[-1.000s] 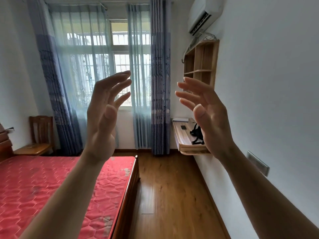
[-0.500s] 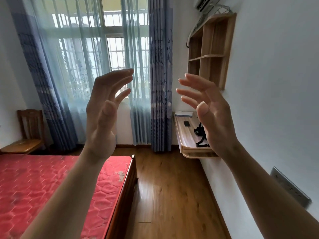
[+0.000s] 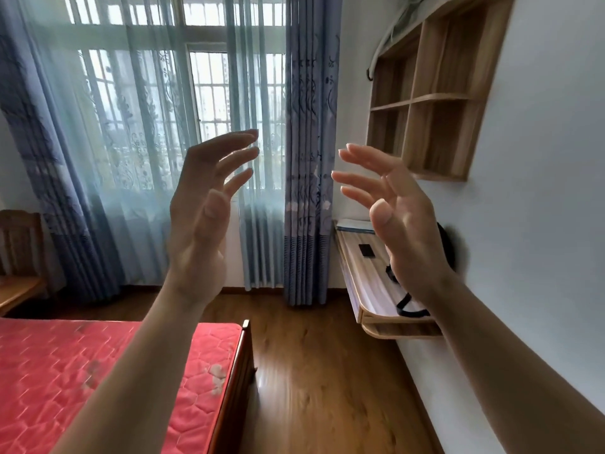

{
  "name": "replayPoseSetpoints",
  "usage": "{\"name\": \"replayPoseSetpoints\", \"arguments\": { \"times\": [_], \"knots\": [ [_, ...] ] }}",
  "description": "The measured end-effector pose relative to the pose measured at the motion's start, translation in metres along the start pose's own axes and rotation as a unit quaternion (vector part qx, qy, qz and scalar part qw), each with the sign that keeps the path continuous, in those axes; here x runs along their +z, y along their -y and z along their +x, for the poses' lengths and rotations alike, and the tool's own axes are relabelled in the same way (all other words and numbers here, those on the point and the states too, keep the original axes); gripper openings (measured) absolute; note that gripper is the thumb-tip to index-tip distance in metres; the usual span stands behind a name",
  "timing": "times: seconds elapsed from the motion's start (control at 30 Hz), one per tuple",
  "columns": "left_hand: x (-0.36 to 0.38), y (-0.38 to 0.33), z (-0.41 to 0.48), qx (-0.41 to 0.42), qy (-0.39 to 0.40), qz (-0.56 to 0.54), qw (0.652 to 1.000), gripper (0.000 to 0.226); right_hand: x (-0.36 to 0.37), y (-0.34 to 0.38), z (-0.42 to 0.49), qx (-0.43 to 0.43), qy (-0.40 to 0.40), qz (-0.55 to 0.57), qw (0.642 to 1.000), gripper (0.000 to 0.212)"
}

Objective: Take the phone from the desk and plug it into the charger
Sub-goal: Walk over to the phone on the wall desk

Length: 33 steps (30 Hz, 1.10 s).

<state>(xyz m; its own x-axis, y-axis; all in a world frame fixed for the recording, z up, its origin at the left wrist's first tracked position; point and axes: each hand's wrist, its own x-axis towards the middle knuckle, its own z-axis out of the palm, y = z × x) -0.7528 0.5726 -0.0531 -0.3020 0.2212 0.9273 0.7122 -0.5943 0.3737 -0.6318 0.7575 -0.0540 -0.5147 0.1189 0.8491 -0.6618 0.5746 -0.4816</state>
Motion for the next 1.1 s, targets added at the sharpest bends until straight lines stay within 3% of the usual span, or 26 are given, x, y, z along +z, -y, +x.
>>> {"name": "replayPoseSetpoints", "arguments": {
  "times": [0.2, 0.67, 0.97, 1.1],
  "knots": [
    [-0.004, 0.114, 0.041, -0.041, -0.002, -0.019, 0.999, 0.081, -0.001, -0.103, 0.040, 0.036, -0.002, -0.009, 0.999, 0.094],
    [0.057, 0.397, 0.141, -0.051, 0.015, -0.013, 0.999, 0.066, -0.087, -0.382, 0.148, 0.061, -0.022, 0.008, 0.998, 0.088],
    [0.085, 0.527, 0.189, -0.078, 0.021, -0.002, 0.997, 0.067, -0.128, -0.509, 0.207, 0.068, -0.028, 0.040, 0.996, 0.090],
    [0.086, 0.585, 0.202, -0.086, 0.019, -0.014, 0.996, 0.057, -0.130, -0.561, 0.223, 0.083, -0.035, 0.033, 0.995, 0.090]
  ]
}}
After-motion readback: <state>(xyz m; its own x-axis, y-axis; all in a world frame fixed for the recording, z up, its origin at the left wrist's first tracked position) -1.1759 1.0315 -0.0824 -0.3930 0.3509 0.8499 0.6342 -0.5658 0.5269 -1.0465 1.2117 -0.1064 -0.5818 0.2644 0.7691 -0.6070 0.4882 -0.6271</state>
